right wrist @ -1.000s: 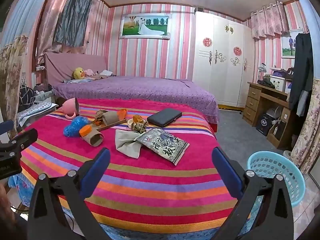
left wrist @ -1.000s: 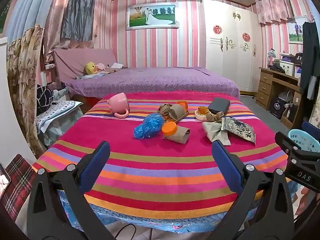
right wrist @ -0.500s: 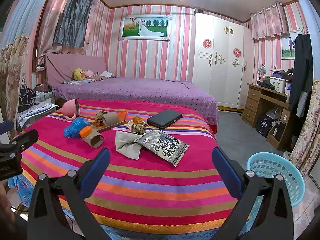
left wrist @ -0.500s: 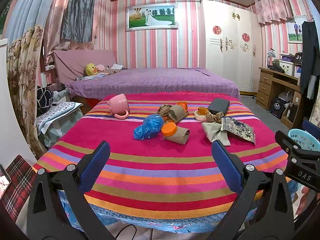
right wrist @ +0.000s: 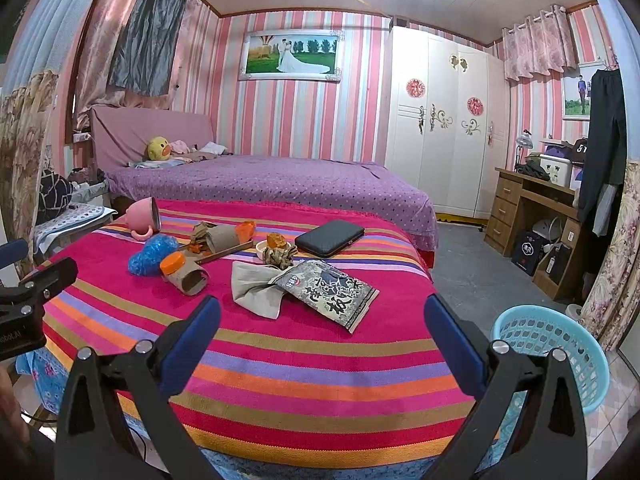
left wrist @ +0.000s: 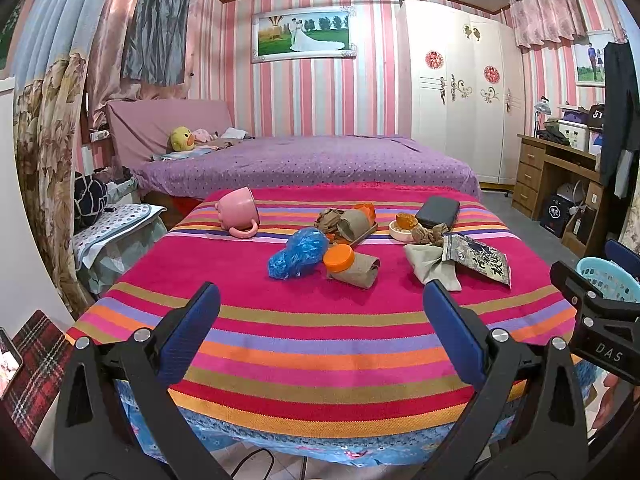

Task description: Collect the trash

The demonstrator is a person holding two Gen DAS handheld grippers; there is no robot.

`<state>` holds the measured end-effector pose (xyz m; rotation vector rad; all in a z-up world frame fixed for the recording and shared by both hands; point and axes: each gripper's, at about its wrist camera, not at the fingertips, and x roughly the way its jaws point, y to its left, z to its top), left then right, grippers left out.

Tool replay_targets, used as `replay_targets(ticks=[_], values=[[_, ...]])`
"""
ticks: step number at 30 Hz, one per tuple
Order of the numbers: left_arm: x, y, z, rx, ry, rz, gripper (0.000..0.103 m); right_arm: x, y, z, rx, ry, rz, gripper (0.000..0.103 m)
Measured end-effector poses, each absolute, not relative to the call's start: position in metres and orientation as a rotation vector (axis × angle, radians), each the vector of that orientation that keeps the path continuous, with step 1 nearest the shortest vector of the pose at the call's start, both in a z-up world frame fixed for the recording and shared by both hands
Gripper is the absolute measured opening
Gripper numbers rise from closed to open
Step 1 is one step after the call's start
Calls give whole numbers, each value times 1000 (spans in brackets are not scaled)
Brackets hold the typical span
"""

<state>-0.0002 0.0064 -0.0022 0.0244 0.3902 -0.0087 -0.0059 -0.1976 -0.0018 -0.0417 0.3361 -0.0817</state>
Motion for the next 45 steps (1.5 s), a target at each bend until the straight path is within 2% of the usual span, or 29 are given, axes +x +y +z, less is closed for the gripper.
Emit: replay_targets(ticks=[45], values=[[-4, 10, 1, 25, 389, -7, 98, -8, -199, 0, -49, 330, -83, 99]])
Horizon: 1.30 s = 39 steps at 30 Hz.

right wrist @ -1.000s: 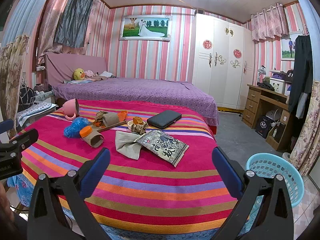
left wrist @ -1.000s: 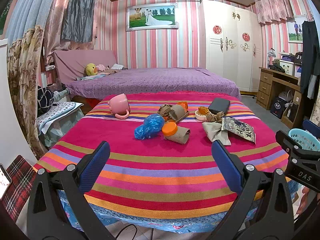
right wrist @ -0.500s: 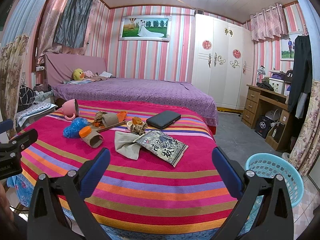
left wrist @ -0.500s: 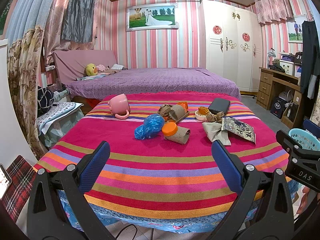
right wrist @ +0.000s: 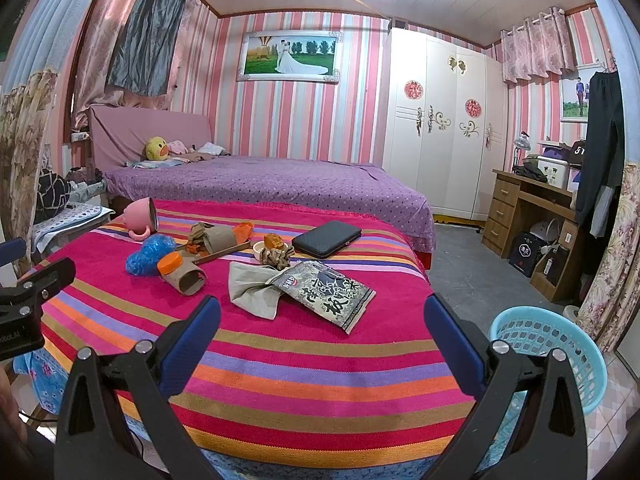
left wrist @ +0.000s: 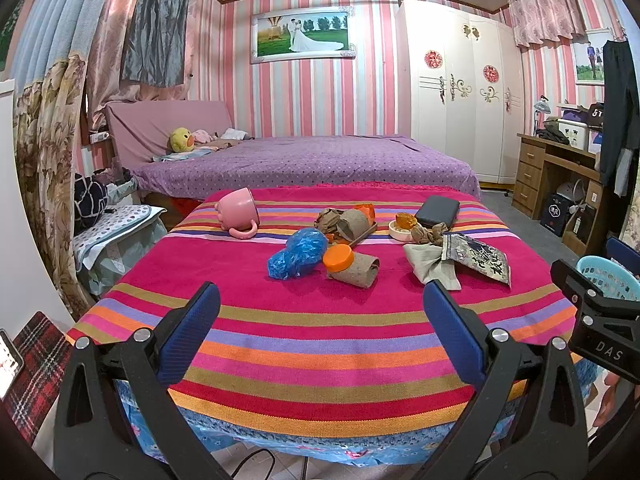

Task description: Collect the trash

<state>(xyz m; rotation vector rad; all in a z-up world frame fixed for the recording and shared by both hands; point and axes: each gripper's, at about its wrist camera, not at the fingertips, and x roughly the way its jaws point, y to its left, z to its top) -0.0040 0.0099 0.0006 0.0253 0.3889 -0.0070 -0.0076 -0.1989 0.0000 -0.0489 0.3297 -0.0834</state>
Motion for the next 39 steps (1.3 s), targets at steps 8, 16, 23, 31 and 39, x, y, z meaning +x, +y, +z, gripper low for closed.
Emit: replay_targets(ticks=[8, 16, 23, 31, 39], values=[[-4, 10, 0, 26, 388, -7, 98, -8, -199, 1, -50, 329, -85, 99], [-1, 5, 1, 28, 391, 5, 98, -8, -200, 1, -49, 329, -87, 99], [2, 6, 3, 39, 402, 23, 98, -10, -212, 8, -21, 336, -98, 99], [16, 11, 10, 43, 429, 5, 98, 4, -233, 16, 51, 361, -77, 99], [61, 28, 19, 1, 448, 7, 98, 37, -231, 28, 2, 386, -58, 99]])
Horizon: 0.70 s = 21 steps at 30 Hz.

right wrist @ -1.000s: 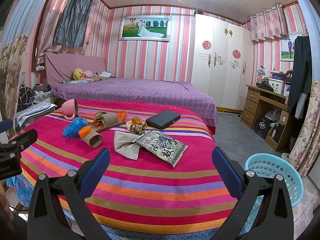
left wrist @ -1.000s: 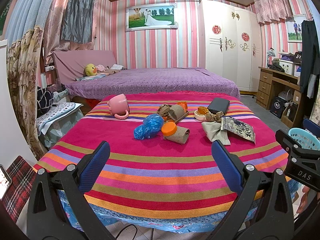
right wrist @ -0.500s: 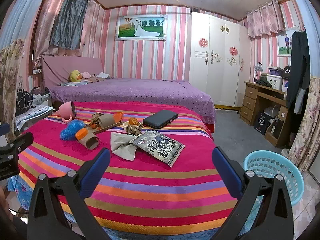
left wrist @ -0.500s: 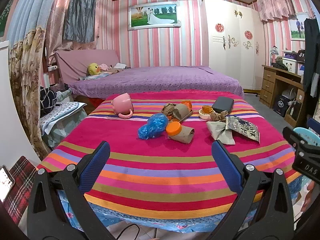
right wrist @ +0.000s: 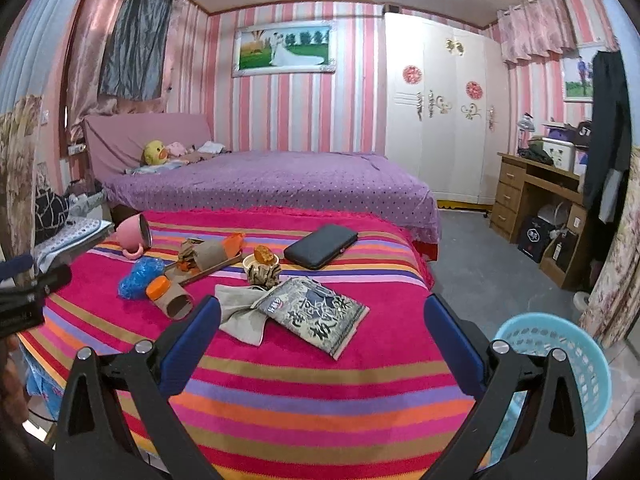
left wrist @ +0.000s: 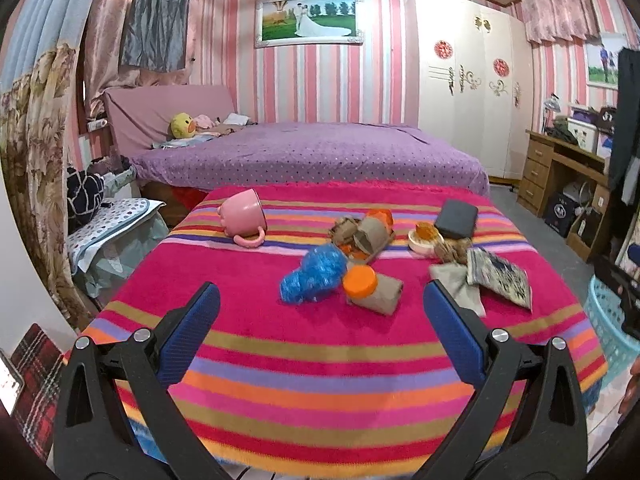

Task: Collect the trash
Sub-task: 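Grasp the blue plastic bag with the left tool while the right tool grasps the printed snack packet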

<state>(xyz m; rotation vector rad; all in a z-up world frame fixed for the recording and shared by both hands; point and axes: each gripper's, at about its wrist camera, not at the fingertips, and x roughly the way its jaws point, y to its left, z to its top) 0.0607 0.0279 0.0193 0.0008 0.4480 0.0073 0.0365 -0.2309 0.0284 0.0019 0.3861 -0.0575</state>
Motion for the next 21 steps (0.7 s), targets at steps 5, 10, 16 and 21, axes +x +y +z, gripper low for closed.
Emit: replay_targets(ticks=[5, 10, 16, 21], values=[[92, 37, 10, 7, 474, 17, 98, 67, -223, 21, -35, 422, -35, 99], [121, 44, -13, 45, 528, 20, 98, 88, -223, 1, -51, 444, -47, 99], [163, 52, -47, 55, 616, 13, 98, 114, -227, -27, -58, 561, -75, 99], [186, 57, -58, 51, 623, 0, 96, 130, -236, -40, -51, 602, -103, 99]])
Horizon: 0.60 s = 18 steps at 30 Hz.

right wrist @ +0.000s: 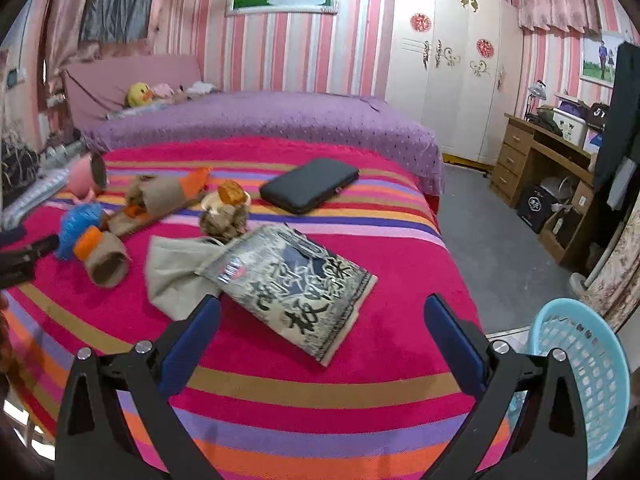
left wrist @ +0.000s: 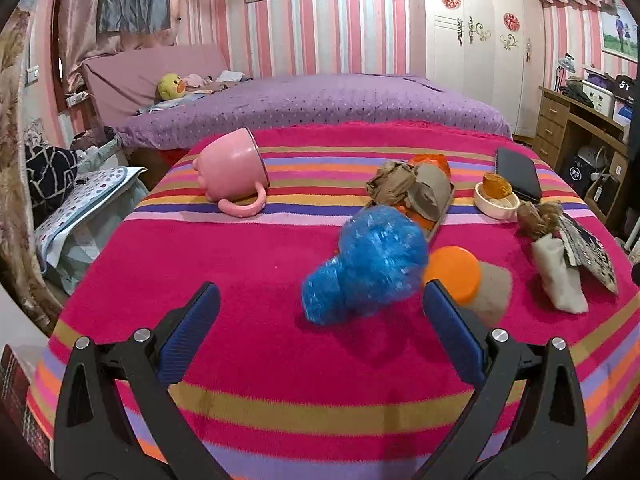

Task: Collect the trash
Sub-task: 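Grasp the blue plastic bag with the left tool while the right tool grasps the printed snack packet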

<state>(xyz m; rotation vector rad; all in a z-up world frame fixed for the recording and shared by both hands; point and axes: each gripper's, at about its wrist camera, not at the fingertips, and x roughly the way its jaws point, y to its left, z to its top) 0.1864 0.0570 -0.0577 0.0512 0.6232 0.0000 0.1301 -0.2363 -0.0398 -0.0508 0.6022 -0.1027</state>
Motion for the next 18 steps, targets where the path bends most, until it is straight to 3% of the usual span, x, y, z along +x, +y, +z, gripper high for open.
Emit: replay_targets(ticks=[1, 4, 9, 11, 13, 18], values=[[189, 57, -59, 52, 627, -6, 93, 132, -235, -43, -61, 608, -106, 99], [199, 53, -67, 50, 672, -49, 72, 137, -231, -49, -79, 628, -99, 99], [202, 48, -70, 55, 692, -94, 26, 152, -222, -60, -114, 681, -87, 99], [199, 52, -67, 40, 702, -88, 12, 158, -219, -64, -124, 699, -85, 99], [191, 60, -61, 20, 695, -76, 8, 165, -216, -70, -130, 729, -81, 97], [163, 64, -35, 58, 627, -32, 6, 179, -220, -75, -133, 767, -62, 65]])
